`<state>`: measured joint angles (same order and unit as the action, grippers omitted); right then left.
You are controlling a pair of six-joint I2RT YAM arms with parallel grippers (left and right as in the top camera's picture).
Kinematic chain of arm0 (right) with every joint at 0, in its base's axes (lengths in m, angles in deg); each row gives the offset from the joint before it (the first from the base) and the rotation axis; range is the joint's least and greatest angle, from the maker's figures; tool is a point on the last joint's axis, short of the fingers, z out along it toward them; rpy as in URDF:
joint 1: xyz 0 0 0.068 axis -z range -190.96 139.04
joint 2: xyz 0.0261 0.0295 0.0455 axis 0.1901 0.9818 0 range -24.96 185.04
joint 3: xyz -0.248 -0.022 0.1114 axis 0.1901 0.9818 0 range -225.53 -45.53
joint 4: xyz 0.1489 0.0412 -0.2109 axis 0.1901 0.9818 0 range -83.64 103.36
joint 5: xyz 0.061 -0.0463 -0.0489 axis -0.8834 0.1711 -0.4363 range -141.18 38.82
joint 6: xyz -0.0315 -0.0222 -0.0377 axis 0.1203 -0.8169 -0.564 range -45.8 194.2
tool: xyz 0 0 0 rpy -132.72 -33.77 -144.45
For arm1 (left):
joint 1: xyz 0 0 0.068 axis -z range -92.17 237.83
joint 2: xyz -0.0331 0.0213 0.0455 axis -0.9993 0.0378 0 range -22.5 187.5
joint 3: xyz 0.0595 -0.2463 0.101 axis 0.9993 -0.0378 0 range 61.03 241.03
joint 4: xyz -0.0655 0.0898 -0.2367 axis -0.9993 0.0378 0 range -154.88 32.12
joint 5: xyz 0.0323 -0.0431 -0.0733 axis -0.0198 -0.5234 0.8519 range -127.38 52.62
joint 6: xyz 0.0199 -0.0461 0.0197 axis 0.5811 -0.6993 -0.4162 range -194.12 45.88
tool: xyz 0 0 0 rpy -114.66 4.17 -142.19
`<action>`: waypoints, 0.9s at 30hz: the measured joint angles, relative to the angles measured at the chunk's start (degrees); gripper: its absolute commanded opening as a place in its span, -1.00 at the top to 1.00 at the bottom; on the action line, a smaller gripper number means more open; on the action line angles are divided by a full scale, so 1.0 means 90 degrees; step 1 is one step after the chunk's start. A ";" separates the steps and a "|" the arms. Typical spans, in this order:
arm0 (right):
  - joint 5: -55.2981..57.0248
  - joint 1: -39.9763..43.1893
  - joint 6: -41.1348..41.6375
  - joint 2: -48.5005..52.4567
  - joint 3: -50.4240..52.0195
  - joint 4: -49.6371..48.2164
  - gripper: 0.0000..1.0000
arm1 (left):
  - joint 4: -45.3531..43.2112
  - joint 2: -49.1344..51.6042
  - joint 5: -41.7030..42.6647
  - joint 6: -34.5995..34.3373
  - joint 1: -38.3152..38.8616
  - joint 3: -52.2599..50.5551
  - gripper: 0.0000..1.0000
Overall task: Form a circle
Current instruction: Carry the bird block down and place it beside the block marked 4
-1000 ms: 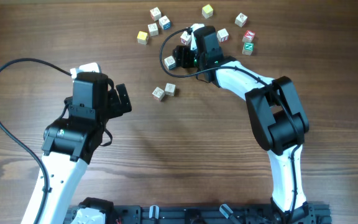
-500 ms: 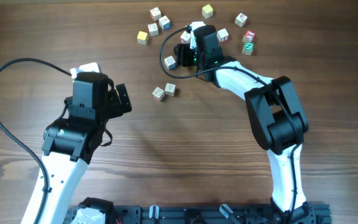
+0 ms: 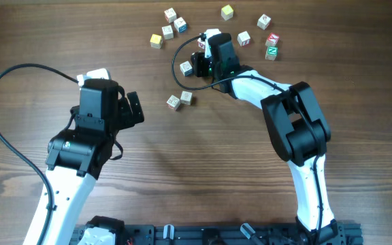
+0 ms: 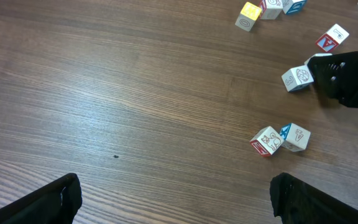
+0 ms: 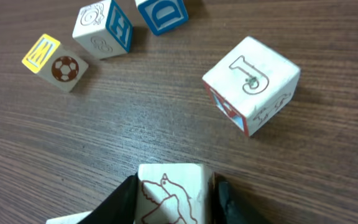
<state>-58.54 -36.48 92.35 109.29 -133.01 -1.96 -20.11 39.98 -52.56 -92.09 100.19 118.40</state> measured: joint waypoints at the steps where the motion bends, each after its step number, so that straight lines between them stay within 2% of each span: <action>1: -0.0002 0.0000 -0.0005 -0.0010 -0.0002 -0.0017 0.35 | 0.0002 0.0000 0.0000 0.0000 0.0000 0.0002 -1.00; 5: 0.0012 0.0005 0.0000 -0.0153 0.0000 0.0284 0.49 | 0.0000 0.0000 0.0000 0.0000 0.0000 0.0002 -1.00; 8: 0.0056 0.0005 -0.0002 -0.0444 0.0000 0.0743 0.49 | 0.0000 0.0000 0.0000 0.0000 0.0000 0.0000 -1.00; 12: 0.0146 0.0005 -0.0005 -0.1474 -0.0002 0.1984 0.53 | 0.0000 0.0000 0.0000 0.0000 0.0000 0.0002 -1.00; 20: 0.0668 0.0007 0.0070 -0.4500 -0.0007 0.4779 0.63 | -0.0007 0.0000 0.0002 0.0000 0.0000 0.0002 -1.00; 23: 0.0726 0.0005 0.0401 -0.5642 -0.0022 0.5909 0.74 | 0.0000 0.0000 0.0000 0.0000 0.0000 0.0002 -1.00; 27: 0.0738 0.0005 0.0962 -0.6348 -0.0024 0.6919 0.75 | -0.0005 0.0000 0.0000 0.0000 0.0000 0.0002 -1.00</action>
<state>-51.89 -36.43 101.00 52.16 -133.23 60.31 -20.15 39.98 -52.56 -92.09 100.19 118.42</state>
